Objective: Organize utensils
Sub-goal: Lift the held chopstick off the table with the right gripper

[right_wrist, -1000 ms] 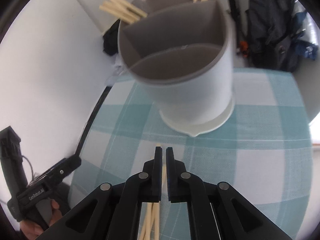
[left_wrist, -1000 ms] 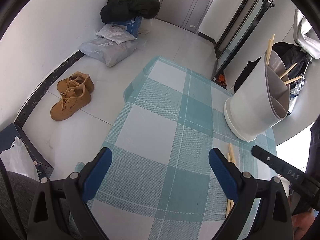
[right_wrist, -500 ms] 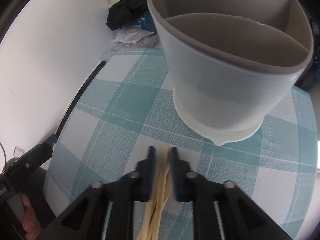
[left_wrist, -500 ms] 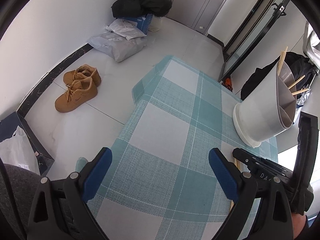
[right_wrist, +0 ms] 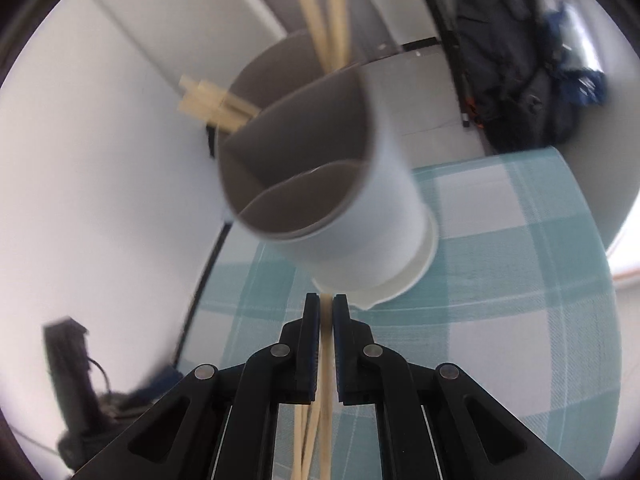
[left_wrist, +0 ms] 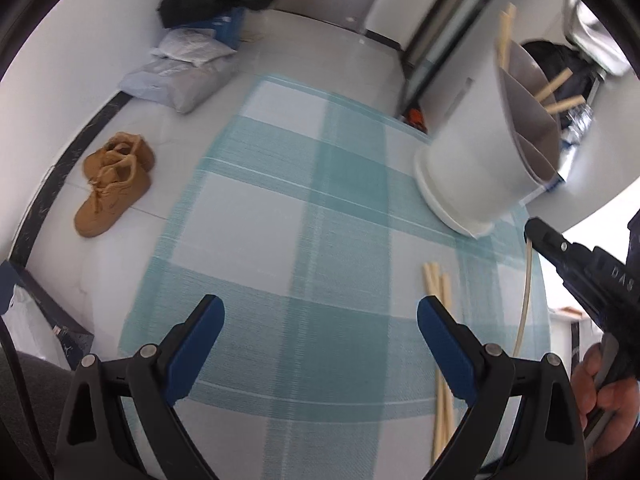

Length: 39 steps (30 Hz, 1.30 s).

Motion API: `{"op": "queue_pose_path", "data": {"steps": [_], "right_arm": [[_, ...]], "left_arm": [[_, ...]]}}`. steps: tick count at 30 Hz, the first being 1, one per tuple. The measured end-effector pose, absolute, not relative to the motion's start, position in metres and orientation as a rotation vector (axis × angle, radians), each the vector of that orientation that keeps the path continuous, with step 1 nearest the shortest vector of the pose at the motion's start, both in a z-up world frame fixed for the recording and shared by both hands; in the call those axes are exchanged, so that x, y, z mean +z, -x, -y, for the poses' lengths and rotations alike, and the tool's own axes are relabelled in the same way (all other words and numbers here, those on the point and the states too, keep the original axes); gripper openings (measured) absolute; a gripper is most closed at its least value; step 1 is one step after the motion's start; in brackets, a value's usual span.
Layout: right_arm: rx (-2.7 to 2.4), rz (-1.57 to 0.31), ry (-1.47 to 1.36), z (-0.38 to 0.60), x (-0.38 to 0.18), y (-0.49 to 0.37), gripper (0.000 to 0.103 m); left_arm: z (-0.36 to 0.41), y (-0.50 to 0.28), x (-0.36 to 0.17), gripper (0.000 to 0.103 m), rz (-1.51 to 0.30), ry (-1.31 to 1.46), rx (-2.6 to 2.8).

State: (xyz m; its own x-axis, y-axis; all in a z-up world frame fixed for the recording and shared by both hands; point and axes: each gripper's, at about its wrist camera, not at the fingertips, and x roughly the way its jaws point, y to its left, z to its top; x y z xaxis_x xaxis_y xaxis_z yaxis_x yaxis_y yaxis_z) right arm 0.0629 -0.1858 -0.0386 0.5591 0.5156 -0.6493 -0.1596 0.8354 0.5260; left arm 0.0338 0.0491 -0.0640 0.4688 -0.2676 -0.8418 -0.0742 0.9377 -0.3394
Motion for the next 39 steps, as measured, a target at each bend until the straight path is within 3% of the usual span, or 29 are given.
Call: {"op": "queue_pose_path", "data": {"steps": [8, 13, 20, 30, 33, 39], "right_arm": [[0.341, -0.836, -0.669, 0.24, -0.057, -0.054, 0.006], [0.288, -0.781, -0.792, 0.277, -0.066, -0.049, 0.006], [0.264, -0.714, -0.862, 0.293, -0.072, -0.045, 0.006], [0.291, -0.713, -0.864, 0.292, -0.072, -0.053, 0.006], [0.294, -0.708, -0.873, 0.293, -0.071, -0.053, 0.006], [0.288, -0.704, -0.885, 0.298, -0.071, -0.05, 0.006]], "left_arm": [[-0.013, -0.042, -0.058, 0.094, -1.162, 0.333, -0.252], [0.008, -0.051, -0.062, 0.088, -1.217, 0.277, -0.225], [0.023, -0.056, -0.073, 0.067, -1.289, 0.204, -0.183], [0.039, -0.055, -0.074, 0.013, -1.32, 0.118, -0.136], [0.04, -0.056, -0.075, 0.004, -1.324, 0.136, -0.134], [0.035, -0.062, -0.077, 0.002, -1.333, 0.211, -0.121]]}}
